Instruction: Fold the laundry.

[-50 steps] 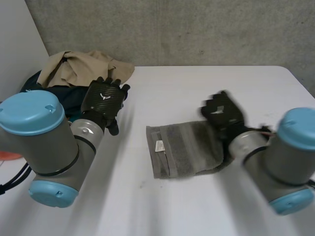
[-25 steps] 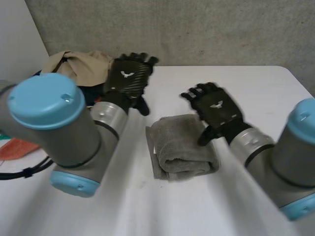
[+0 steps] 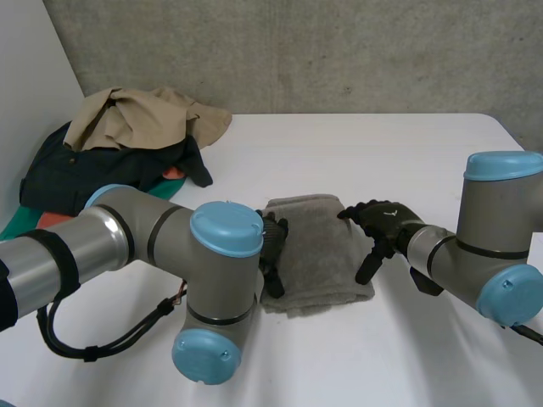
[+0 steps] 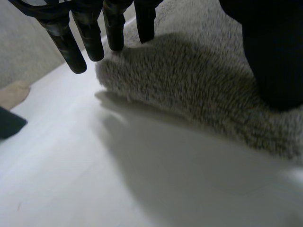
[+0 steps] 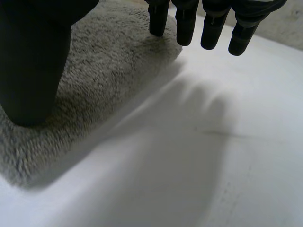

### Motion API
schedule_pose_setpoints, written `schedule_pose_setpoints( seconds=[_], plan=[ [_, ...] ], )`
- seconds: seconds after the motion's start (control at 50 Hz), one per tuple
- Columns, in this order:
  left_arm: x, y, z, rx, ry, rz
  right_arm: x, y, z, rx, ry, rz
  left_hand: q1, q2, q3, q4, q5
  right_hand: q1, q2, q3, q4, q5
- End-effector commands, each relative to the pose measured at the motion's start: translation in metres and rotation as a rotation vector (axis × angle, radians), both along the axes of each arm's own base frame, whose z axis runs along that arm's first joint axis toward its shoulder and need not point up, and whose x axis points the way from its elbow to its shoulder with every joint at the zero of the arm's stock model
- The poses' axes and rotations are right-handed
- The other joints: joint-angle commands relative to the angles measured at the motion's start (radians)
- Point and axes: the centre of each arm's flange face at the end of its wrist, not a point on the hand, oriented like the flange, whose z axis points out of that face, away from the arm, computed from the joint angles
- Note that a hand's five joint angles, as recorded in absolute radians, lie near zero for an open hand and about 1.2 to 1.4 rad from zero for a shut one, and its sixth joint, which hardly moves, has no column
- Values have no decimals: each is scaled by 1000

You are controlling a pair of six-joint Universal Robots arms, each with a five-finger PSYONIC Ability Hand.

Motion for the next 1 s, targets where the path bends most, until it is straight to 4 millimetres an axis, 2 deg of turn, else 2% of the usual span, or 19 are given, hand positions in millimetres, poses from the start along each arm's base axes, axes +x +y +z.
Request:
schedule_pose_setpoints(
  seconds=[0.02,0.1,0.18,0.26,0.34,0.4,0.48,0.6,0.78,0.82,0.86,0.88,0.96,1.0],
  plan=[
    [8,-1,1,-2,-58,-16,-5,-2,7,-34,29,3,26,9,4,15,-6,-48,-36,-36,-39,-48],
    [8,-4,22,-56,-51,-26,-9,4,30,-87,4,-11,9,-9,-14,-2,-23,-48,-36,-36,-39,-48],
    [4,-5,55,-108,20,-82,-16,16,48,-160,-8,-47,-19,-36,-41,-30,-51,-48,-36,-36,-39,-48],
    [4,-10,85,-141,104,-179,-22,31,44,-149,-38,-82,-19,-36,-41,-30,-51,-48,-36,-36,-39,-48],
    [3,-10,105,-147,172,-308,-27,48,26,-50,-71,-108,-15,-32,-37,-26,-47,-48,-36,-36,-39,-48],
    [-1,-5,112,-136,209,-409,-26,58,16,-6,-104,-107,-12,-29,-34,-23,-44,-48,-36,-36,-39,-48],
    [-7,3,116,-108,253,-530,-22,59,9,-4,-151,-91,0,-18,-23,-11,-32,-48,-36,-36,-39,-48],
    [-8,4,116,-96,266,-535,-8,55,-3,12,-223,-81,0,-18,-23,-11,-32,-48,-36,-36,-39,-48],
    [-8,6,114,-87,266,-540,12,54,-23,29,-201,-33,3,-15,-20,-8,-29,36,47,47,45,36],
    [-8,6,114,-88,265,-537,15,54,-26,33,-198,-28,3,-15,-20,-8,-29,138,149,150,147,138],
    [-8,6,114,-87,266,-538,16,50,-29,30,-196,-33,3,-15,-20,-8,-29,962,974,974,971,962],
    [-8,6,114,-87,266,-538,15,48,-29,21,-198,-40,3,-15,-20,-8,-29,1172,1183,1183,1181,1172],
    [-8,6,114,-89,266,-538,11,28,-15,-117,-223,-110,3,-15,-20,-8,-29,1174,1185,1186,1183,1174],
    [-9,7,115,-93,268,-542,10,18,-1,-201,-228,-145,3,-15,-20,-8,-29,1174,1185,1186,1183,1174]
  ],
)
